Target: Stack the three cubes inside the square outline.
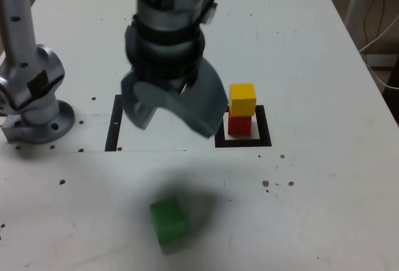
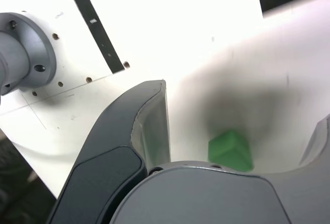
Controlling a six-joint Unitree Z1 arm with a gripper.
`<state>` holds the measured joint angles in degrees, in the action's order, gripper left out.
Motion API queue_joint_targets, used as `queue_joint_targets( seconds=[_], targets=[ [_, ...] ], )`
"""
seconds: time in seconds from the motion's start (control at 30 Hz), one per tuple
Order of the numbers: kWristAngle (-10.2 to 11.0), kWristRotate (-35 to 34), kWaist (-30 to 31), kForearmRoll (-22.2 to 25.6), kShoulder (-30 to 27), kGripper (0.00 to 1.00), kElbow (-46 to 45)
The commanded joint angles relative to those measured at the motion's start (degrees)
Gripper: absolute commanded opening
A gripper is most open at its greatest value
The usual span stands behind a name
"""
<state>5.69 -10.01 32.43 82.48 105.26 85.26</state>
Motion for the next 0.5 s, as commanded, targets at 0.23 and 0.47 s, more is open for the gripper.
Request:
queue_joint_targets(
  seconds=[0.23, 0.47],
  targets=[
    [-0.06, 3.32, 5.86, -3.07, 0.45, 1.0, -1.89],
    [1.12, 9.2, 10.11, -10.13, 1.75, 1.0, -5.3]
  ],
)
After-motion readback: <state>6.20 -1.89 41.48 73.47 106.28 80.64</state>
